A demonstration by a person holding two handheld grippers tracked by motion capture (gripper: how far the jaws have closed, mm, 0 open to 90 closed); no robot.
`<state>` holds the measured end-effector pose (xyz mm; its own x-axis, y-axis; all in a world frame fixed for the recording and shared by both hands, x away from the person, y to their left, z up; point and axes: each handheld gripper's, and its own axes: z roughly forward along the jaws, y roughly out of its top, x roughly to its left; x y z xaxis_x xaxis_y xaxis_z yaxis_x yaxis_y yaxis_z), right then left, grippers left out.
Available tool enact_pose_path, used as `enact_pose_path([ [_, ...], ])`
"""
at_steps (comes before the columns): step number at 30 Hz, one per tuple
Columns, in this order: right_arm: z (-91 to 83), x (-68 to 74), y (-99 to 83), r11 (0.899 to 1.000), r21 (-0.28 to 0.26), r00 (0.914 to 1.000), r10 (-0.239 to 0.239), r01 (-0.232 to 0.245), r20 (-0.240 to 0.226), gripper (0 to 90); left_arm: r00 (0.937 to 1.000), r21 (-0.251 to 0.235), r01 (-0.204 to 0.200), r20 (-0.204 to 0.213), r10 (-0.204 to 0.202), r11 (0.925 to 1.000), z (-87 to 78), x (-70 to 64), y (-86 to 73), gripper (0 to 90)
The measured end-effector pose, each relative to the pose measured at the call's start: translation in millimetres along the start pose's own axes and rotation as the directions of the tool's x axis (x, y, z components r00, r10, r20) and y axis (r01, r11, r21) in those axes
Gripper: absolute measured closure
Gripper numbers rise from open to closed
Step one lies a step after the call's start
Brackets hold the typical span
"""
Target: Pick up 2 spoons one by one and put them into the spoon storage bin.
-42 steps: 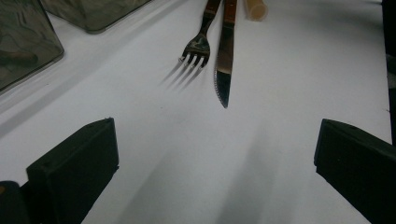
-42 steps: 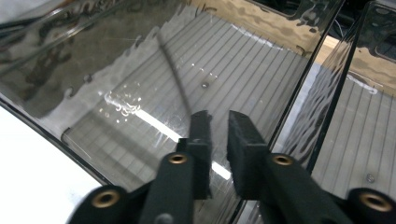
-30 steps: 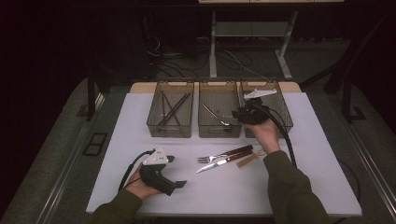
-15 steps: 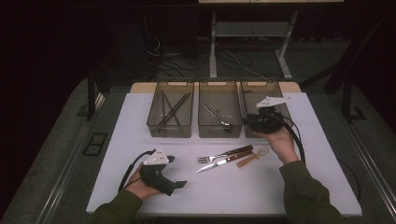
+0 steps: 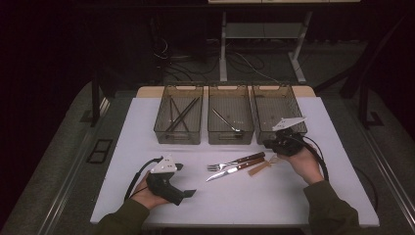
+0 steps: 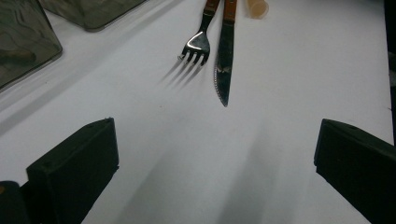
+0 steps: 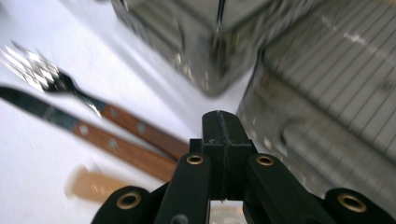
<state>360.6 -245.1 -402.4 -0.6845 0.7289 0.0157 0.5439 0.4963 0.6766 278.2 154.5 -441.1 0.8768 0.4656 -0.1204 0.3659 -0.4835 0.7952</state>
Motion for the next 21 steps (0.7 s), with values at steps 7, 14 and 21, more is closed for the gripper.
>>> enact_pose_path([
  [7,14.1,0.6,-15.0,0.993,0.117,0.9993,-0.033,0.031,0.016,90.0,1.0,-0.002,0.002,0.0,-0.002,1.0,-0.2,-0.4,0.1,0.0],
  [14,22.4,2.4,-20.2,0.982,0.183,0.9985,-0.053,0.05,0.012,90.0,1.0,-0.008,0.005,0.001,-0.005,1.0,0.0,-0.7,0.0,0.0],
  [21,22.7,4.3,-22.4,0.978,0.198,0.9979,-0.064,0.06,0.013,90.0,0.9999,-0.014,0.013,0.001,-0.013,0.9998,0.8,-1.7,-0.1,0.0],
])
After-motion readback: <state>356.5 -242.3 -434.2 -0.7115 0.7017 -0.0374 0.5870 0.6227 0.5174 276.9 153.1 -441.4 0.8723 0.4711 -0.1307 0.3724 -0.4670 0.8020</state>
